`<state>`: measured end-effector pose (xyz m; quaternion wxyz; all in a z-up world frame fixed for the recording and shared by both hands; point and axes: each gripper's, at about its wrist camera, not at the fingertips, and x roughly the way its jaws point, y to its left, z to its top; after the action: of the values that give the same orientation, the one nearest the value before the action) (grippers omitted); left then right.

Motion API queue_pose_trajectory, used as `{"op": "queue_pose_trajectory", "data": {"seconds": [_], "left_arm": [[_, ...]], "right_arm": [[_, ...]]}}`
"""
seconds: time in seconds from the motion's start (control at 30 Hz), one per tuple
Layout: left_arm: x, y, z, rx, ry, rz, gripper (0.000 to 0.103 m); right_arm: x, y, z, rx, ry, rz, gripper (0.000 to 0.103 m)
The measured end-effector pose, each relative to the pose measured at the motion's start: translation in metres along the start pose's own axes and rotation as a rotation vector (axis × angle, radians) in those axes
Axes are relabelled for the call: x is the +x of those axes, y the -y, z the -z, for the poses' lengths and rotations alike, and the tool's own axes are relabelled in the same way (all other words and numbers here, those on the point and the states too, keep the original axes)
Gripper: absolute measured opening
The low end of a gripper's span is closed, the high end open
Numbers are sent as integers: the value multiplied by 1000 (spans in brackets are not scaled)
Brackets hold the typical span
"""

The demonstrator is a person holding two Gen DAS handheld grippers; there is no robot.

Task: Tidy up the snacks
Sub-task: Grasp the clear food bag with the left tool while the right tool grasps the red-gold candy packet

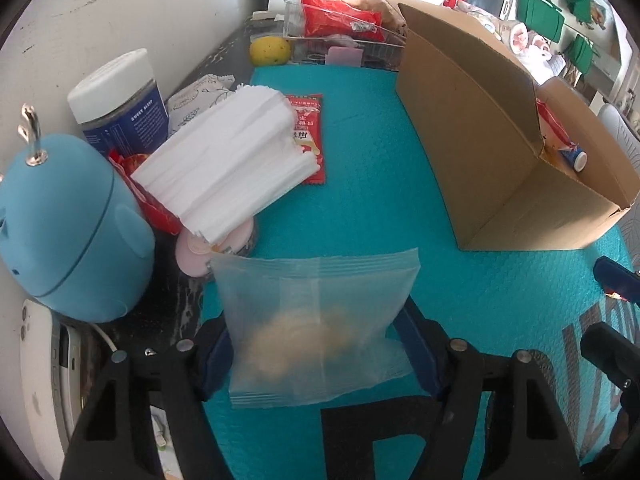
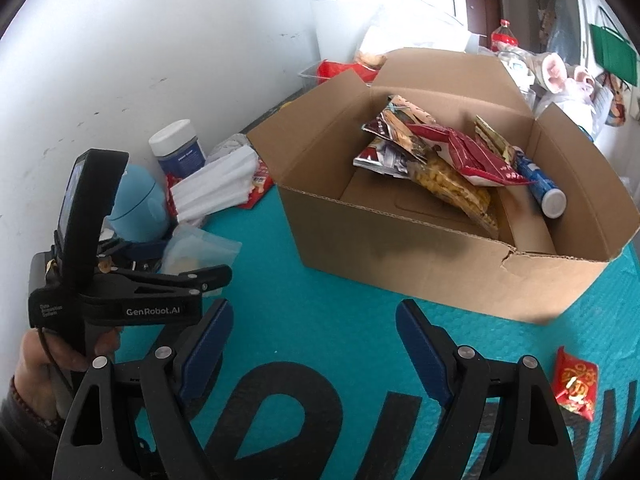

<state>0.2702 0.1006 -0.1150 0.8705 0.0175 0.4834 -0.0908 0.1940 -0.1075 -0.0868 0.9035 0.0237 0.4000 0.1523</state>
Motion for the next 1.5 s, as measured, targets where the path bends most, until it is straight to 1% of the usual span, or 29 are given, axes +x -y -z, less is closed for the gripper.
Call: {"op": "queue_pose_trajectory", "data": {"seconds": [0.17, 0.3, 0.47, 0.63, 0.8, 0.97, 1.1, 1.27, 1.4, 1.5], "left_arm": [[-8, 15, 6, 18, 1, 28, 69], [-18, 37, 10, 50, 22, 28, 69], [-28, 69, 13, 90, 28, 68, 69], [-32, 97, 14, 96, 16, 105, 69], [-37, 126, 16, 129, 13, 121, 69], [-37, 153, 17, 145, 6, 150, 69], [-33, 168, 18, 158, 2, 150, 69], [-32, 177, 24, 180, -12, 136, 69], [-27, 177, 27, 176, -40, 145, 69], [-24, 177, 30, 173, -56, 151, 69]], "right_arm": [[-4, 14, 4, 32, 8, 6, 84], [-12, 28, 12, 54, 19, 24, 84], [-25, 49, 25, 92, 20, 57, 84], [-43, 76, 40, 143, 30, 112, 84], [-59, 101, 52, 178, 44, 174, 84], [-72, 122, 58, 196, 83, 255, 84], [-71, 139, 59, 231, 65, 309, 84], [-57, 156, 61, 269, 23, 341, 84], [-48, 162, 63, 303, 5, 333, 84], [-43, 164, 62, 315, -4, 349, 84]]}}
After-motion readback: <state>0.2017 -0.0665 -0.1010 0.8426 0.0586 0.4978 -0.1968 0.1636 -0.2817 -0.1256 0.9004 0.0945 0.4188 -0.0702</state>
